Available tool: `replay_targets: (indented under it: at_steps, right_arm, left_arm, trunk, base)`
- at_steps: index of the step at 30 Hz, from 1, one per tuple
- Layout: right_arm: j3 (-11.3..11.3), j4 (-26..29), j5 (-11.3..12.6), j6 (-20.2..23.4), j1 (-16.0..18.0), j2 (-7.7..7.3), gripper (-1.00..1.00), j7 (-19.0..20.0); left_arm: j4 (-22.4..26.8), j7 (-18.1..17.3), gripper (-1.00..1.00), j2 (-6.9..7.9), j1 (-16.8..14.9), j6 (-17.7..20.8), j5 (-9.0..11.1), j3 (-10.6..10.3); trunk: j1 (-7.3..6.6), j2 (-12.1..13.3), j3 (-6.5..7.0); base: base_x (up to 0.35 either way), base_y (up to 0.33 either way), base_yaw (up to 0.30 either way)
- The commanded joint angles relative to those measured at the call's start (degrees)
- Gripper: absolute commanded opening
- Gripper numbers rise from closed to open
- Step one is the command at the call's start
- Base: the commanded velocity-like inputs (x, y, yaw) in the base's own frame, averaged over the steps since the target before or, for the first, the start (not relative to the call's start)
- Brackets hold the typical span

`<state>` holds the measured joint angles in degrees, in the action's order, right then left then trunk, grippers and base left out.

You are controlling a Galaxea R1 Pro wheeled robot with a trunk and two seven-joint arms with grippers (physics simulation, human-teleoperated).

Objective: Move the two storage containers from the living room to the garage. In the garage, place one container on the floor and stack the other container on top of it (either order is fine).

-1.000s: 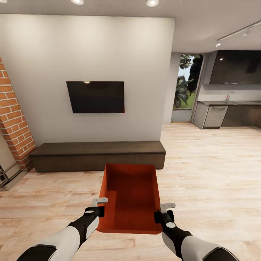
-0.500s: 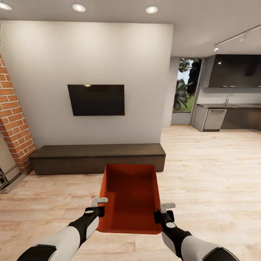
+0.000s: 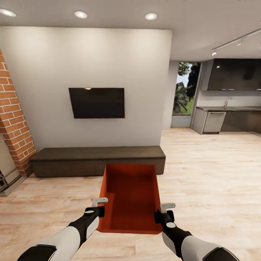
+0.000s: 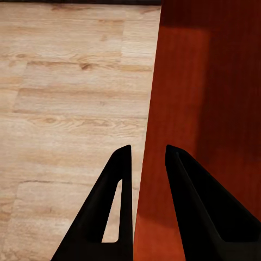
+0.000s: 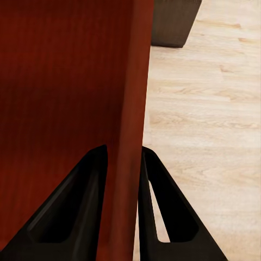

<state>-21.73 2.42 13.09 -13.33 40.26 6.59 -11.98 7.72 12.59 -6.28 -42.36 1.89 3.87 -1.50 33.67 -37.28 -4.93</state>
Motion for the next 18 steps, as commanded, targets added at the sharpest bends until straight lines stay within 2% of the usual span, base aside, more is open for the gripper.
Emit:
replay_targets:
  at_steps: [1,18]
  right_arm:
    - [3.9,0.0,0.8,-0.3,0.1,0.01,-1.0,-0.1]
    - [3.9,0.0,0.8,-0.3,0.1,0.0,-1.0,0.0]
  left_arm:
    - [0.2,0.5,-1.0,0.48,0.0,0.2,-0.5,0.7]
    - [0.2,0.5,-1.0,0.48,0.0,0.2,-0.5,0.7]
  trunk:
    - [0.02,-0.1,-0.01]
    - [0.02,-0.1,1.37]
  base:
    - [0.0,0.0,0.0]
    - [0.0,0.0,0.0]
